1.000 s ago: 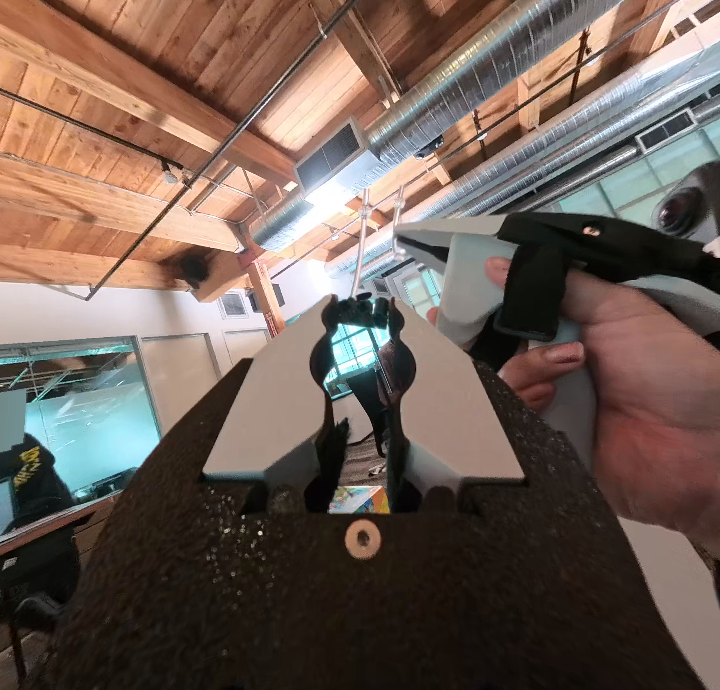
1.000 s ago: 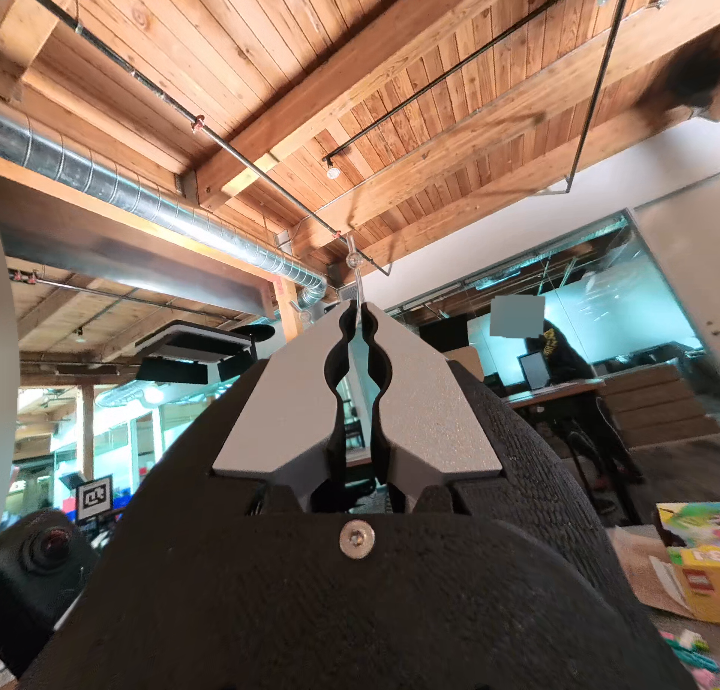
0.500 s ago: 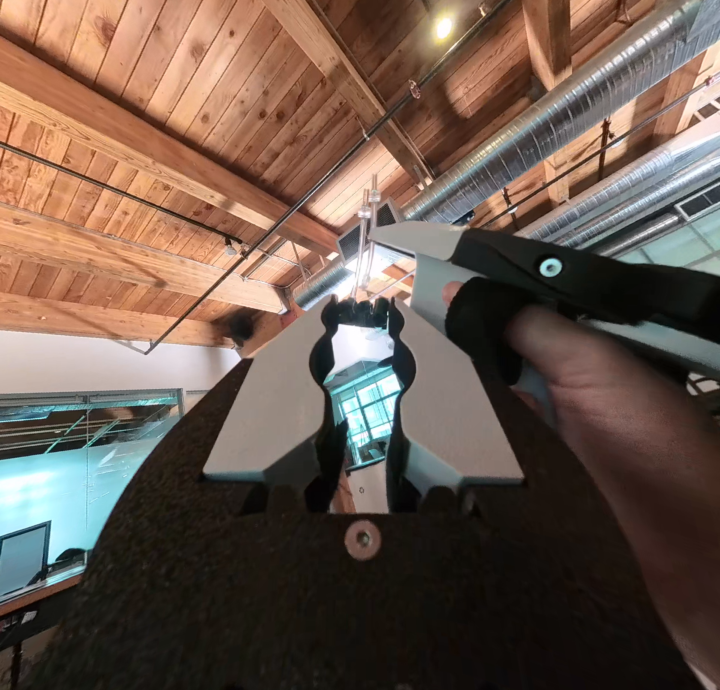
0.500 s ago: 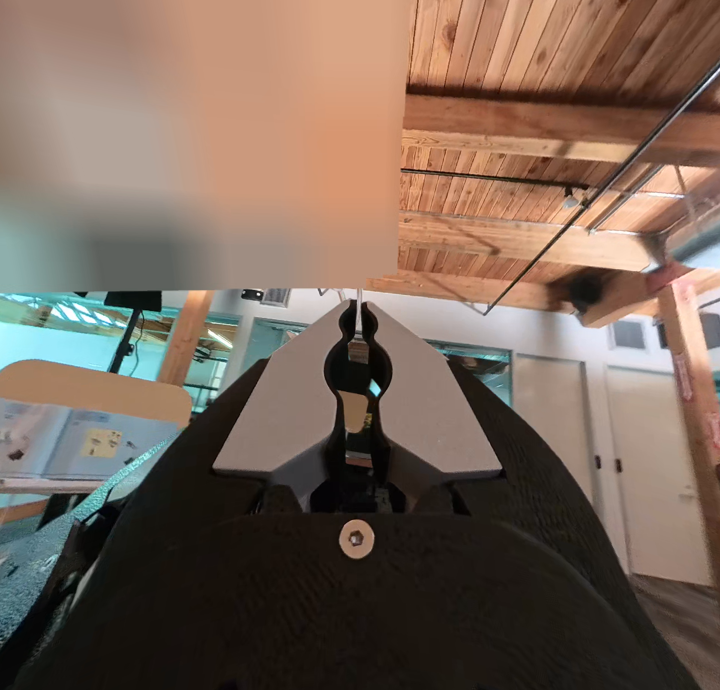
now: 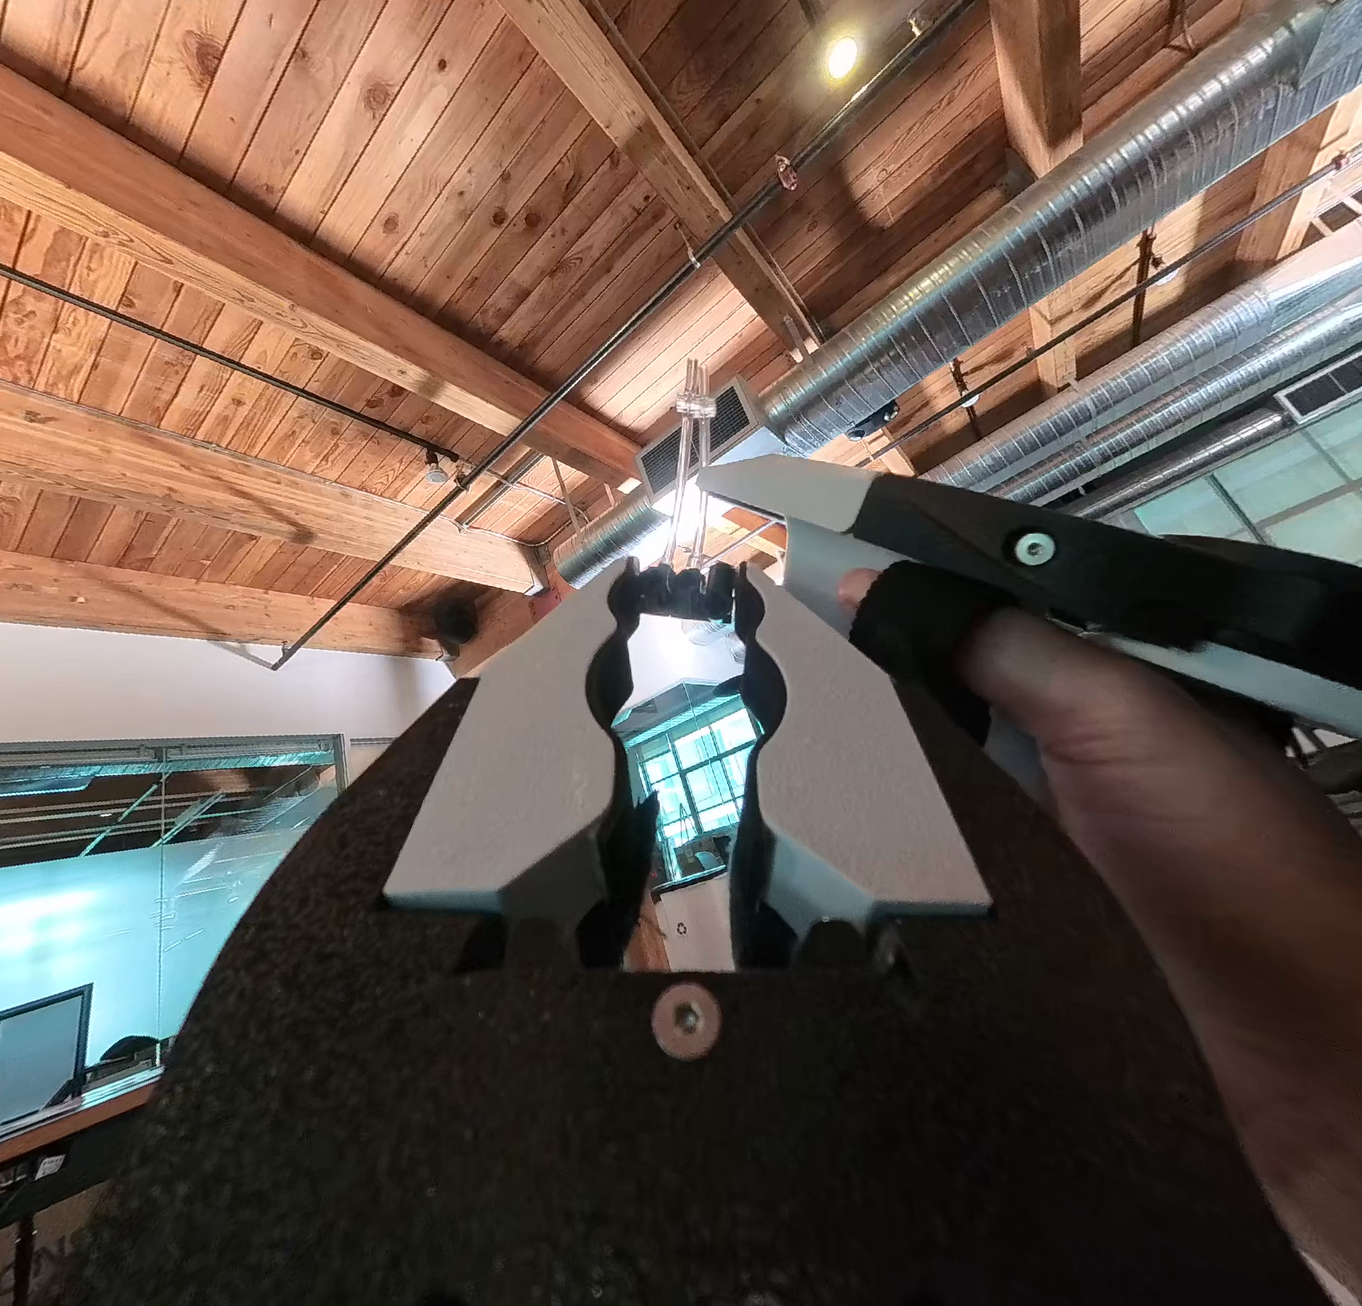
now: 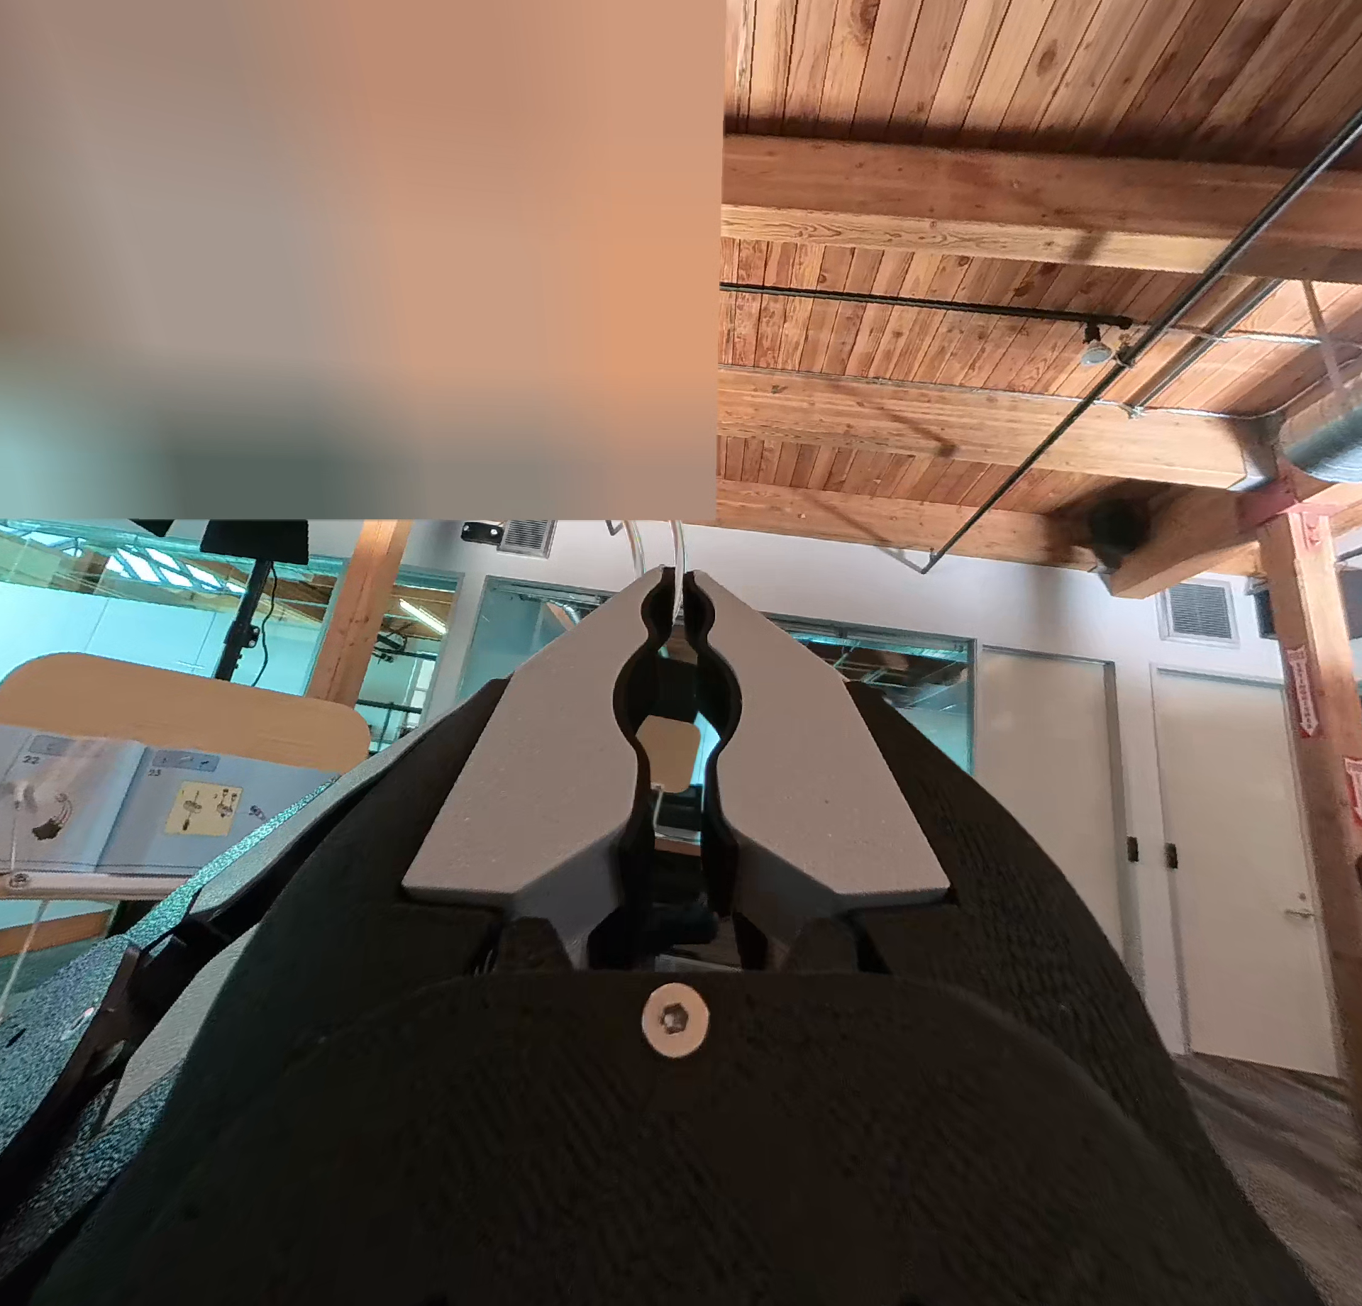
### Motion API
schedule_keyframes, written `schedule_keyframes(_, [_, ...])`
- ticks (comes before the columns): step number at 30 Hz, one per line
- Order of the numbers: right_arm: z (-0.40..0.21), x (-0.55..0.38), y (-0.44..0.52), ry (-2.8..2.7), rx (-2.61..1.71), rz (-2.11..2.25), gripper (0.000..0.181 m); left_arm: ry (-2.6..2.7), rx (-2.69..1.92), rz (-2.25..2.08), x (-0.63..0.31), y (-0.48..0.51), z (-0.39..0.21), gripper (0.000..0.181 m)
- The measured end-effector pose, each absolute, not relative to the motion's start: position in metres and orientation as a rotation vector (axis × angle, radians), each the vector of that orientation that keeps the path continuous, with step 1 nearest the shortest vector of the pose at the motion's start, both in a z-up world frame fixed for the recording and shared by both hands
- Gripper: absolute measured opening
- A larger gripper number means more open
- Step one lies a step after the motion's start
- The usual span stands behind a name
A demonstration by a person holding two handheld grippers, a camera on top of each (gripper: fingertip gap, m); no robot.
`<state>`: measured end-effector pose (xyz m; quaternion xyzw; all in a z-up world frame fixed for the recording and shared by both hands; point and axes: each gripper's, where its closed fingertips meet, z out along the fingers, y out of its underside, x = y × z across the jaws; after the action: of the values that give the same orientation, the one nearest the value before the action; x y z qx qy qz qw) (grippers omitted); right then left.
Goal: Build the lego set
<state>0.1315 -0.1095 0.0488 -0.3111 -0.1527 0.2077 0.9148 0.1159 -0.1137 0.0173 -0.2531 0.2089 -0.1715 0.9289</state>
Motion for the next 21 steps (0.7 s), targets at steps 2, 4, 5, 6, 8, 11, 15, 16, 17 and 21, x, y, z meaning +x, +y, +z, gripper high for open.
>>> schedule_keyframes(2, [0.049, 0.131, -0.11, -0.317, -0.642, 0.439, 0.001, 0.427, -0.519, -0.354, 0.116, -0.113, 0.017, 0.023])
schedule_keyframes(4, [0.048, 0.131, -0.109, -0.318, -0.648, 0.449, 0.001, 0.426, -0.519, -0.353, 0.116, -0.113, 0.017, 0.023])
schedule_keyframes(5, [0.048, 0.131, -0.109, -0.317, -0.647, 0.445, 0.001, 0.426, -0.519, -0.353, 0.116, -0.113, 0.017, 0.023])
schedule_keyframes(6, [0.048, 0.131, -0.109, -0.319, -0.643, 0.438, 0.001, 0.427, -0.518, -0.355, 0.116, -0.114, 0.017, 0.023])
schedule_keyframes(8, [0.048, 0.13, -0.11, -0.326, -0.642, 0.442, 0.001, 0.428, -0.519, -0.355, 0.116, -0.114, 0.017, 0.023])
schedule_keyframes(11, [0.047, 0.129, -0.109, -0.331, -0.655, 0.476, 0.001, 0.428, -0.526, -0.352, 0.116, -0.112, 0.017, 0.023])
schedule_keyframes(15, [0.044, 0.13, -0.103, -0.316, -0.699, 0.577, 0.001, 0.428, -0.532, -0.354, 0.115, -0.11, 0.016, 0.022])
schedule_keyframes(16, [0.043, 0.13, -0.1, -0.311, -0.715, 0.619, 0.001, 0.431, -0.531, -0.353, 0.115, -0.109, 0.016, 0.022])
schedule_keyframes(17, [0.043, 0.13, -0.098, -0.308, -0.732, 0.662, 0.001, 0.435, -0.531, -0.351, 0.116, -0.109, 0.016, 0.022])
schedule_keyframes(21, [0.041, 0.129, -0.097, -0.312, -0.763, 0.784, 0.001, 0.443, -0.538, -0.335, 0.117, -0.106, 0.014, 0.022])
